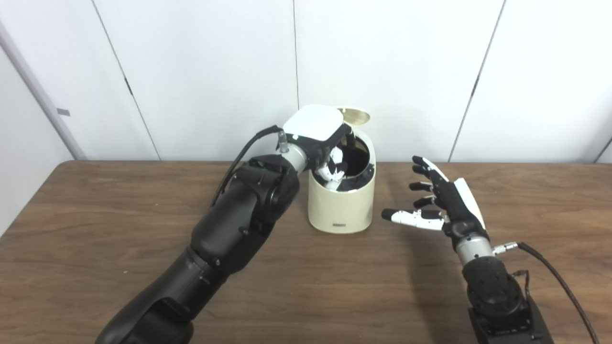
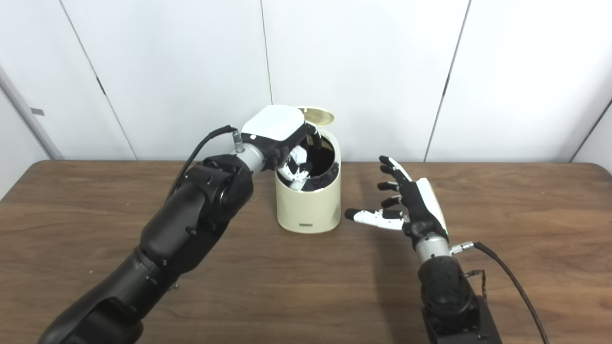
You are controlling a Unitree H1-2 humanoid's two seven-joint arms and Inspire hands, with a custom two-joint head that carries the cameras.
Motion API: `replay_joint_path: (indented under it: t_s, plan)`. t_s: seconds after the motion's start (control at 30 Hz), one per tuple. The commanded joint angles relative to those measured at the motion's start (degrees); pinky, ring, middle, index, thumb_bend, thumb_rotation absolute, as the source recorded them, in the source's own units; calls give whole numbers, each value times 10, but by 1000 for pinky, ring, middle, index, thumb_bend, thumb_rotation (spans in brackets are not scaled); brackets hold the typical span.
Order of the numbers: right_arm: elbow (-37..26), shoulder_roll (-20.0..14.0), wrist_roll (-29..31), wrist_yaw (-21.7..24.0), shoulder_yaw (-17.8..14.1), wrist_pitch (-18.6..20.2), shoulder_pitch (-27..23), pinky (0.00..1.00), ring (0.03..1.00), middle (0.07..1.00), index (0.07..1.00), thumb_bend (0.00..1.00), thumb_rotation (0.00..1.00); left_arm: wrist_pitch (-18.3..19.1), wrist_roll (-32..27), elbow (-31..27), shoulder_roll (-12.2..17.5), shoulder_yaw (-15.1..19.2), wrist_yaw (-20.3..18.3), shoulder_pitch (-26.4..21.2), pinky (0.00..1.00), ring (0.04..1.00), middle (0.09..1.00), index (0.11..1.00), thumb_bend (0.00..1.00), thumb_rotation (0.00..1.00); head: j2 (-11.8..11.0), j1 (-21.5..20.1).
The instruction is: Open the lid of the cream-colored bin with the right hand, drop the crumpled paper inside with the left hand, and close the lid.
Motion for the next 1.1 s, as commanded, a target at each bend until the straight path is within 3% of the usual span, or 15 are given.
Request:
replay_joint_path:
  t_s: [0.0,0.37,0.5,0.7,0.8,0.9,0.93,0.97,1.07]
  plan:
    - [-21,1,0,-1,-1,-11,-17,590,773,892,904,837,251,-12,-17,-12,6,12,11,-9,421,597,708,681,975,82,0,0]
    - [-16,3,3,-1,-1,-15,-19,594,769,891,901,849,258,-48,-87,-42,-1,26,12,-6,564,738,790,760,938,109,2,1]
    - [-18,3,2,-1,-1,-12,-21,595,769,889,902,851,267,-56,-88,-41,1,24,14,-9,554,731,786,764,946,143,3,1]
    - [-18,3,3,0,-1,-13,-20,598,773,886,902,846,259,-60,-86,-38,5,22,16,-9,544,711,769,754,942,104,4,0]
    - [-18,3,3,-1,-1,-15,-19,598,772,886,899,845,253,-70,-86,-41,8,27,32,-4,473,617,703,696,906,40,4,1]
    - [-20,2,1,0,-1,-8,-19,603,775,891,901,847,272,-60,-92,-63,11,43,30,9,393,496,580,604,827,4,3,1]
    - [-22,3,0,0,-2,-6,-19,603,776,894,900,848,275,-61,-95,-73,14,50,34,18,334,429,505,561,645,1,2,0]
    - [-23,3,0,-2,-4,-5,-19,600,774,894,899,849,279,-61,-98,-85,18,58,38,29,308,398,476,547,583,0,2,0]
    - [-23,3,-6,-8,-6,-7,-19,585,765,885,891,823,286,-61,-118,-112,22,91,51,61,271,361,443,538,522,0,0,-1]
